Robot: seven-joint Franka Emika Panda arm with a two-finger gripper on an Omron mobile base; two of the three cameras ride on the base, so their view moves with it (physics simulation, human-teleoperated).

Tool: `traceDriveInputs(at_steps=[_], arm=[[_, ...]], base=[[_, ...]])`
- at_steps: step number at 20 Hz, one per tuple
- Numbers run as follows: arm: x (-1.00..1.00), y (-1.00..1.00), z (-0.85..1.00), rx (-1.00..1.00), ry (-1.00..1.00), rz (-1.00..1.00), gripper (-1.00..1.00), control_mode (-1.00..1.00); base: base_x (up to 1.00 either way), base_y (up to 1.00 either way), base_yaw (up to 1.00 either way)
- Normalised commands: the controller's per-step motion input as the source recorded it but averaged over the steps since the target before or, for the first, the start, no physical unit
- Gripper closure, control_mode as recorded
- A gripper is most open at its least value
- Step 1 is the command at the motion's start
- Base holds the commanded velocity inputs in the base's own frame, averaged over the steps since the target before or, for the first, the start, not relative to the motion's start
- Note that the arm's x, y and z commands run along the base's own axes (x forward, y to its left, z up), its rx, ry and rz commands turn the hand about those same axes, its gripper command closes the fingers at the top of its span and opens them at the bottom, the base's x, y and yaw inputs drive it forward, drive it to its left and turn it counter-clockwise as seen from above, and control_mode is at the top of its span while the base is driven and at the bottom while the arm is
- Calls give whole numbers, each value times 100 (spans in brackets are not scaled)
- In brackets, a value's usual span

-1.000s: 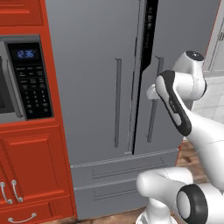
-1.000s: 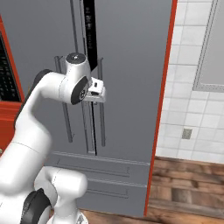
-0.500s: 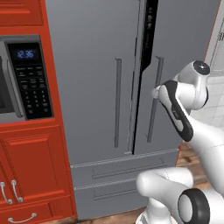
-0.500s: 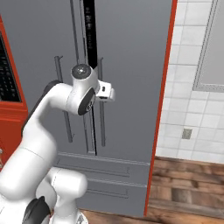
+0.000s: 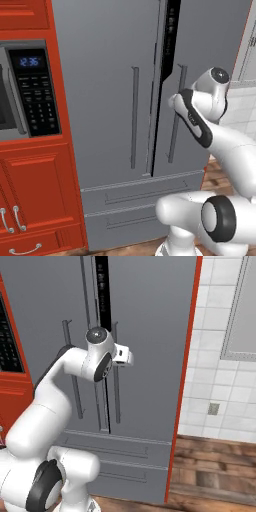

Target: Open the fridge, grab two sodas, and place both sodas inside the bowl with ice on the dining counter.

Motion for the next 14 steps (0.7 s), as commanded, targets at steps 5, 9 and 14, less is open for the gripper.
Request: traceDriveInputs(at_steps=[5, 9, 14], arm=[[45, 1, 0, 0, 0, 0, -100, -100], [44, 0, 0, 0, 0, 0, -100, -100], [35, 0, -9, 0, -1, 0, -100, -100]], base=[[0, 0, 0], [0, 0, 0], [0, 0, 0]])
